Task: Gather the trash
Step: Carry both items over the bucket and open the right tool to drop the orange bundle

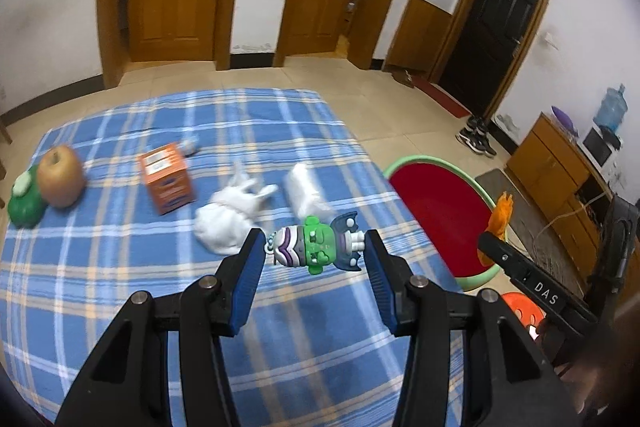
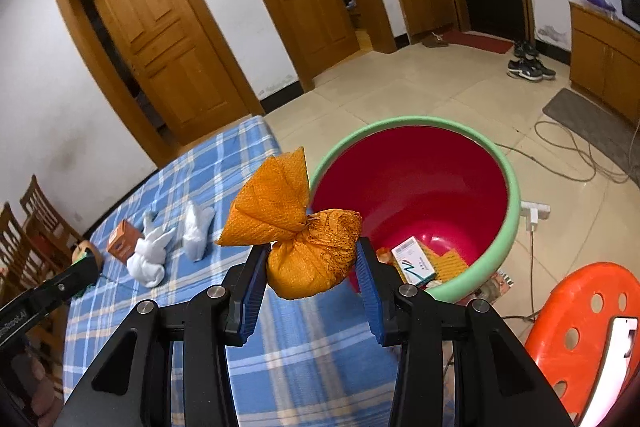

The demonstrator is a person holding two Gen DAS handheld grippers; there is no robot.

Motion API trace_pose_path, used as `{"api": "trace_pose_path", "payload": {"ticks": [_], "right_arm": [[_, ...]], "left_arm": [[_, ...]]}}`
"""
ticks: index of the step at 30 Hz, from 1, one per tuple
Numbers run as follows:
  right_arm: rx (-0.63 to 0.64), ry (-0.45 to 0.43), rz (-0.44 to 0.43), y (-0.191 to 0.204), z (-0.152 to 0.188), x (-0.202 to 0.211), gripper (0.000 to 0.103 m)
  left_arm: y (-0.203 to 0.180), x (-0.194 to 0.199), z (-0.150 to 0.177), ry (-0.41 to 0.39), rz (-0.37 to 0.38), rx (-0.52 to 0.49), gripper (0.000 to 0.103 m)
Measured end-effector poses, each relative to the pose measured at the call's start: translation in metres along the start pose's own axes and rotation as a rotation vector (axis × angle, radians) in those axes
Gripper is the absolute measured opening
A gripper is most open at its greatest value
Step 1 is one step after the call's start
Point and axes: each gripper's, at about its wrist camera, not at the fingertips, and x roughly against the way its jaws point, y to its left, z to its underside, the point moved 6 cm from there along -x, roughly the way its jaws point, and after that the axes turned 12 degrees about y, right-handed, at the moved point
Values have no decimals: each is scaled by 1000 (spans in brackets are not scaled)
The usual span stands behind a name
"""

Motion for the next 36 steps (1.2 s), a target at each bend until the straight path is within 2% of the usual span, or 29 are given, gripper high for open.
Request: {"api": "trace_pose_path", "payload": {"ticks": [12,22,25,28,36], "right_arm": [[-86,33,15,-49,-11,-17,48],[-153,57,1,-76,-23,-32,57],[-160,61,0,-81,-26,-33,65],[-172,53,1,-86,-29,-31,70],[-213,-2,11,-101,-35,-14,70]], "left_arm": [[-57,-49,-27,79,25,-101,51],[-88,-82,-41,115,30,-161,51],[-95,-91,-43,128,34,-177,51],[-104,-99,-45,138,34,-200,51],[-128,-116,-48,150,38,-256,51]]}}
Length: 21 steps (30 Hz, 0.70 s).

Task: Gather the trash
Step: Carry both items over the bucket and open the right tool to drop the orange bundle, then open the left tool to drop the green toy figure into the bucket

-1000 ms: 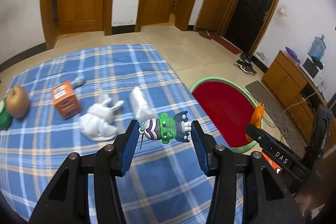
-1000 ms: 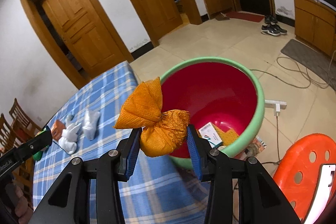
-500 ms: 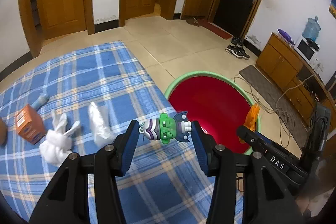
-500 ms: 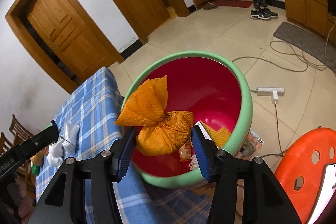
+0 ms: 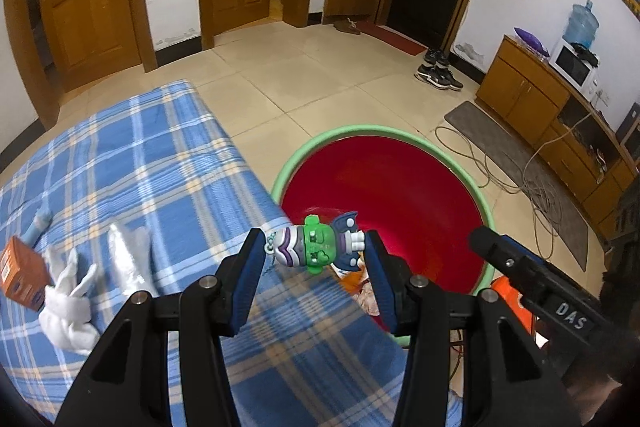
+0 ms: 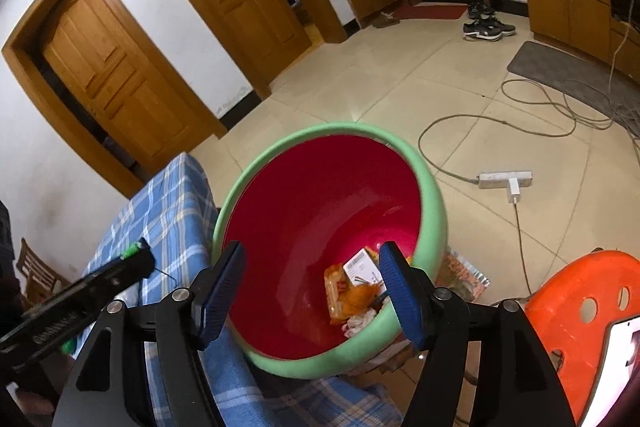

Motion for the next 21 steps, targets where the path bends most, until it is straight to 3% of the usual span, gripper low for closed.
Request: {"api": "trace_pose_path", "payload": {"ticks": [6,8,11,21], "right_arm": [[-8,13,19,-7,-2,-1,70],[-12,12,23,-9,-3,-1,70],[-15,7,22,-10,-4,2,70],[8,-3,18,1,1,16,71]], "left_arm": [[-13,-8,-9,-12,24,-22,51],[-15,-6,-12,-20,33,-20,59],[-17,0,-15,-42,38,-24,62],[-2,16,-9,-57,1,15,63]]}}
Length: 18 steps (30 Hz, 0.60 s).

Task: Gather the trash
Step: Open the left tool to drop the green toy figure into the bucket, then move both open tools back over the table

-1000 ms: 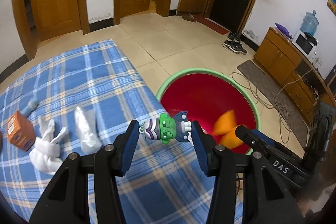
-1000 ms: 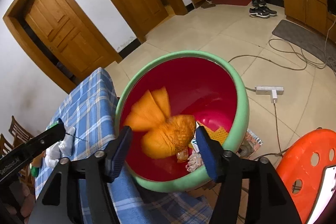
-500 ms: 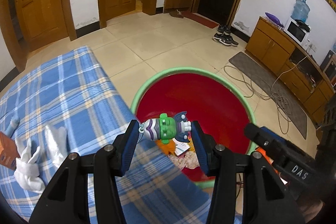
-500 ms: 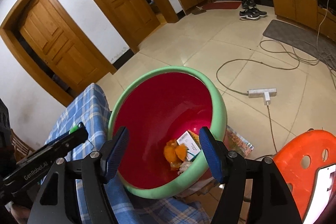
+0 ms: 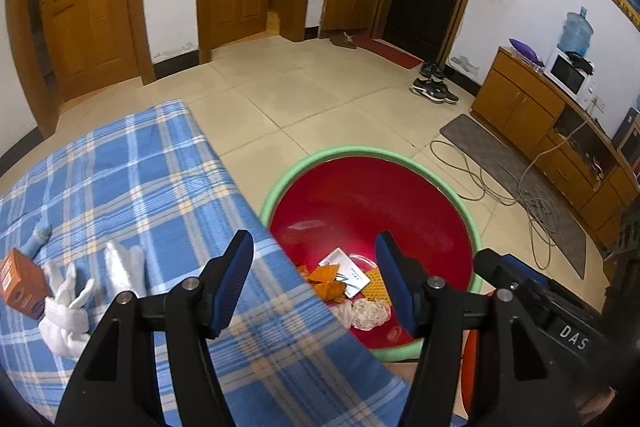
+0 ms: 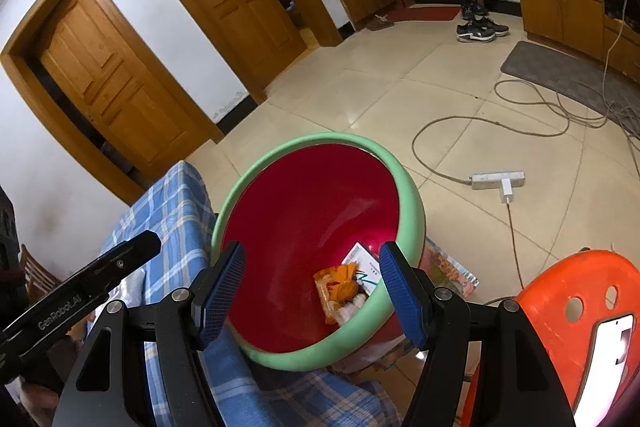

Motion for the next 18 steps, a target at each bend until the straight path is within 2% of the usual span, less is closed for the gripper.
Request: {"api": "trace_pose_path", "payload": {"ticks": [9,18], "right_arm": [[49,19,-10,24,12,2,74],[92,51,-18,43,27,-2,74]], "left_arm": [[39,18,13,-11,-64,75,64],[96,35,28,-22,-142,173,64]]}}
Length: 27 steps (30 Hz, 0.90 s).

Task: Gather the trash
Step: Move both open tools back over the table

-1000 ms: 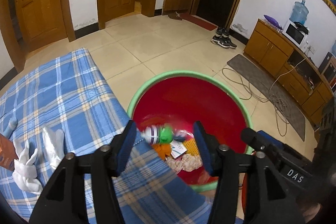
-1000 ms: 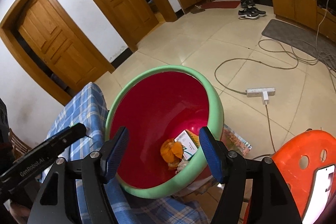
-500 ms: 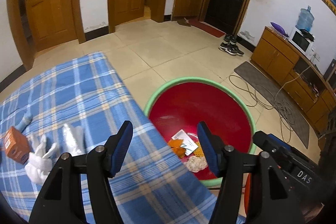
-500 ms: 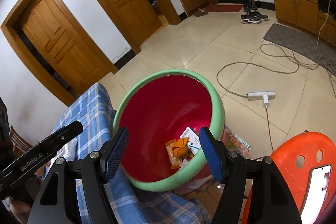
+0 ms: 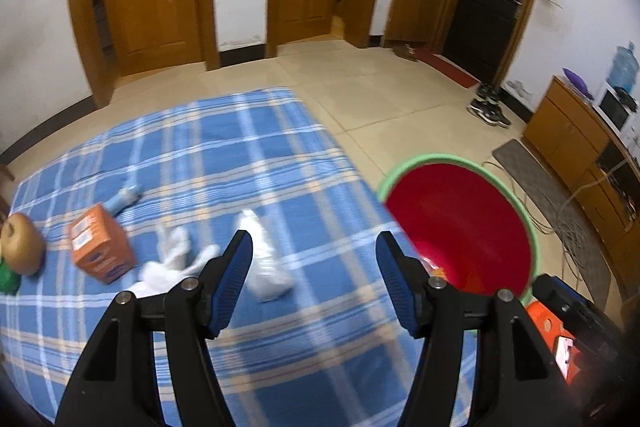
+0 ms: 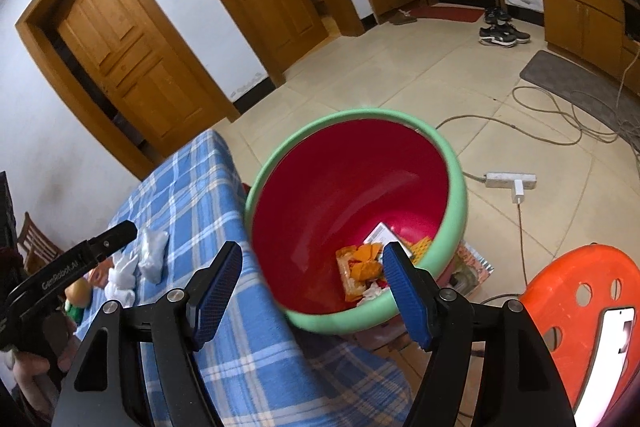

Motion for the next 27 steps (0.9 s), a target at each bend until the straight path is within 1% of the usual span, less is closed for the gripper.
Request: {"api": "trace_pose_path", "payload": {"ticks": [10,14,18,20,23,27], "right_arm": [[29,16,14,14,6,-7,74],[31,20,20,15,7,-10,74],[36,26,23,16,8,-11,75],[40,31,21,18,8,-12,75],[53,35,22,22,9,-13,75],[71,37,23,28,8,-11,75]], "left_arm": [[71,7,-2,-30,-66,142,64],[96,9,-2,-43,-112,187,64],[122,7,-1,-36,-151,232,64],[135,5,0,-31,-178,255,67],[154,-1,1,-16,-216,288,68],[173,-14,4,10,-230,339,68]]}}
